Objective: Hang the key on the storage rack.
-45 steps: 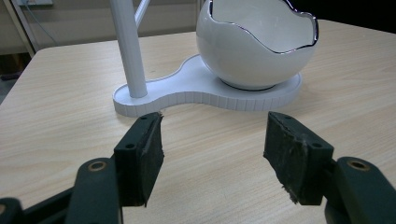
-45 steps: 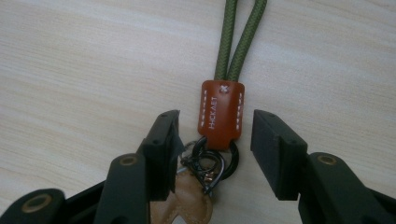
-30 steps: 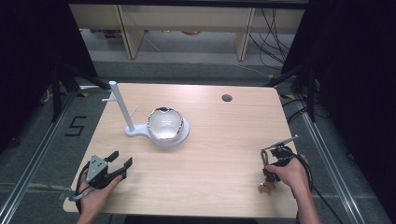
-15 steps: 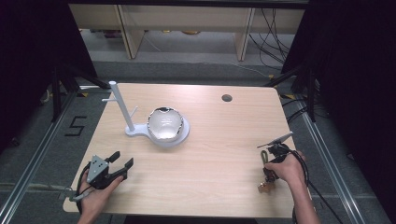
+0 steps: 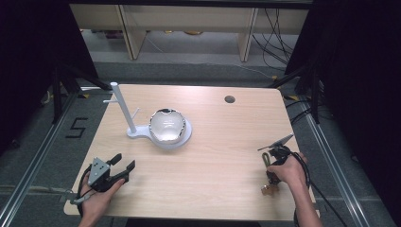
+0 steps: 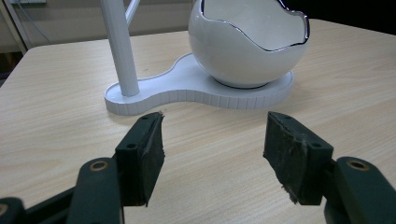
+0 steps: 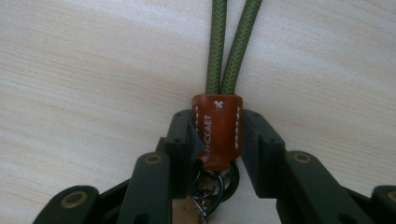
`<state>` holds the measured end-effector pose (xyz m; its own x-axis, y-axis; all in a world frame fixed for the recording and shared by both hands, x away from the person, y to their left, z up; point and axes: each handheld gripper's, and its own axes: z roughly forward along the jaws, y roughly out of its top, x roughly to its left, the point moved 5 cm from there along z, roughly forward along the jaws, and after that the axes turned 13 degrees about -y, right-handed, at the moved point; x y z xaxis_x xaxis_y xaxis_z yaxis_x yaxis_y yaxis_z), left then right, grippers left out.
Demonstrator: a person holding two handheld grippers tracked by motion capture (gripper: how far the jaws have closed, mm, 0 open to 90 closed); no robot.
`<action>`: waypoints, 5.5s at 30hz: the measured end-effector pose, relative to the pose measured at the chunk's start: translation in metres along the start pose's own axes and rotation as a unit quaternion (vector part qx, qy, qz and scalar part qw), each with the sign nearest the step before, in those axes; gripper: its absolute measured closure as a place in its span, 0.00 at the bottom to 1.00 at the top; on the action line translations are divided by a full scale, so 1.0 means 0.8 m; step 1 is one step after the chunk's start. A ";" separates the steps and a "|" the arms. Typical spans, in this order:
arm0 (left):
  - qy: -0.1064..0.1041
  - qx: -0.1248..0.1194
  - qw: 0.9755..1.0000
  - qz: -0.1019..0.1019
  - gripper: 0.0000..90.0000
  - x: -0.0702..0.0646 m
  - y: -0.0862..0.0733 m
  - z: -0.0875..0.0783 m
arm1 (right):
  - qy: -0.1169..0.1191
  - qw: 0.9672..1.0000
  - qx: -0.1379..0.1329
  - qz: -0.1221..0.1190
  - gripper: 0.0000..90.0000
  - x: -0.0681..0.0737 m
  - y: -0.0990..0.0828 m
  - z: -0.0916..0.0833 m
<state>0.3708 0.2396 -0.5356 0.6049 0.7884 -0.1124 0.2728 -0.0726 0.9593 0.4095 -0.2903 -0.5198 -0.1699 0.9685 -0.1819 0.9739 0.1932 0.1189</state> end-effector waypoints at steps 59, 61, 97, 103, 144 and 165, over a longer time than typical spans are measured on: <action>0.013 -0.021 1.000 -0.002 0.41 0.001 0.006 -0.006 | 0.065 0.916 -0.392 0.051 0.75 0.034 -0.047 -0.035; 0.015 -0.027 1.000 0.000 0.41 0.002 0.007 -0.006 | 0.067 0.910 -0.406 0.050 0.75 0.036 -0.047 -0.037; 0.023 -0.045 0.999 -0.005 0.38 0.003 0.014 -0.012 | 0.066 0.859 -0.507 0.025 0.76 0.091 -0.025 -0.094; 0.018 -0.054 0.998 -0.004 0.38 0.003 0.015 -0.011 | 0.084 0.855 -0.511 0.018 0.76 0.108 -0.022 -0.098; -0.057 -0.060 0.997 -0.004 0.45 -0.043 0.064 -0.004 | 0.119 0.835 -0.536 -0.031 0.76 0.185 -0.009 -0.119; -0.158 -0.062 0.985 -0.014 0.51 -0.100 0.112 0.036 | 0.125 0.822 -0.552 -0.062 0.76 0.223 0.000 -0.123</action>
<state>0.3685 0.1527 -0.4477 0.8066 0.5578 -0.1955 0.2115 0.0365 0.9767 0.3642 -0.1021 -0.4564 -0.4183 0.9057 -0.0691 0.2406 0.1839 0.9530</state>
